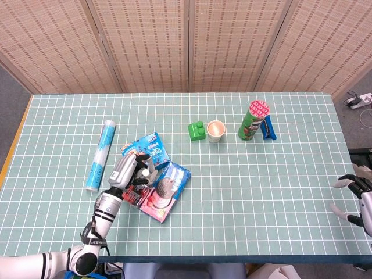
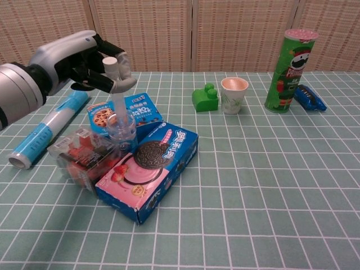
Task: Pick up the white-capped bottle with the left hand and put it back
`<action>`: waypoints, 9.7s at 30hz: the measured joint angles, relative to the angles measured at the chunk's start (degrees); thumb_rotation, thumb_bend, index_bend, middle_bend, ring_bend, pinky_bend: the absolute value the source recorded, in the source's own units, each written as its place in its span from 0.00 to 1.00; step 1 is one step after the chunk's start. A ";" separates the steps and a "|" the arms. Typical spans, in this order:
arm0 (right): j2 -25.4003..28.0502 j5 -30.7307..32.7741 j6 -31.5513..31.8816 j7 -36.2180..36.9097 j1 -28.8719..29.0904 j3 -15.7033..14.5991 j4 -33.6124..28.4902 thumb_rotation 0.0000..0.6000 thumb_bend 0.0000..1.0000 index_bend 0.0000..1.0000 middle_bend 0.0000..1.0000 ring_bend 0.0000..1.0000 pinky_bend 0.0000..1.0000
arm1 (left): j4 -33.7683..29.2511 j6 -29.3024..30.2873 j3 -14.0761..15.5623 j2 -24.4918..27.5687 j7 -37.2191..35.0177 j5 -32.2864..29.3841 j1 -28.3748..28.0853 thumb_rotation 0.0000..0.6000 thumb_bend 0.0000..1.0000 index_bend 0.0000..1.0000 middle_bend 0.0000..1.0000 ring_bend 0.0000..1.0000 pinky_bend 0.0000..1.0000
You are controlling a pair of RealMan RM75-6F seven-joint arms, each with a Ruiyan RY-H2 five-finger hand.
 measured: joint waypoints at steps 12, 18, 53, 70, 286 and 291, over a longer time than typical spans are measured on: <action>0.07 -0.08 -0.08 0.22 0.03 -0.07 0.00 1.00 0.10 0.44 0.37 0.35 0.58 | -9.38 0.53 -2.91 7.07 2.53 -2.38 0.07 1.00 0.40 0.83 1.00 0.95 1.00; 0.00 -0.29 -0.08 0.10 0.03 -0.21 0.02 1.00 0.10 0.44 0.37 0.34 0.58 | -14.60 1.84 -4.45 11.23 4.42 -4.01 0.34 1.00 0.40 0.83 1.00 0.95 1.00; -0.43 0.48 -0.97 -1.10 0.36 -0.10 -0.12 1.00 0.10 0.44 0.37 0.34 0.58 | -9.33 9.39 -0.76 16.31 2.68 -1.45 6.01 1.00 0.40 0.84 1.00 0.95 1.00; -0.47 0.57 -0.98 -1.11 0.35 -0.07 -0.08 1.00 0.10 0.44 0.37 0.35 0.58 | -0.10 13.89 -0.37 13.06 8.12 2.90 6.27 1.00 0.40 0.84 1.00 0.95 1.00; 0.59 -0.52 -1.00 2.63 0.39 -0.85 0.98 1.00 0.10 0.44 0.37 0.34 0.58 | 3.94 8.10 0.86 -7.14 9.57 -1.95 -0.97 1.00 0.39 0.75 1.00 0.94 1.00; 0.59 -0.41 -1.16 2.60 0.45 -0.83 0.98 1.00 0.10 0.44 0.37 0.35 0.58 | 4.33 6.99 1.28 -6.95 9.02 -1.63 -0.73 1.00 0.39 0.55 1.00 0.93 1.00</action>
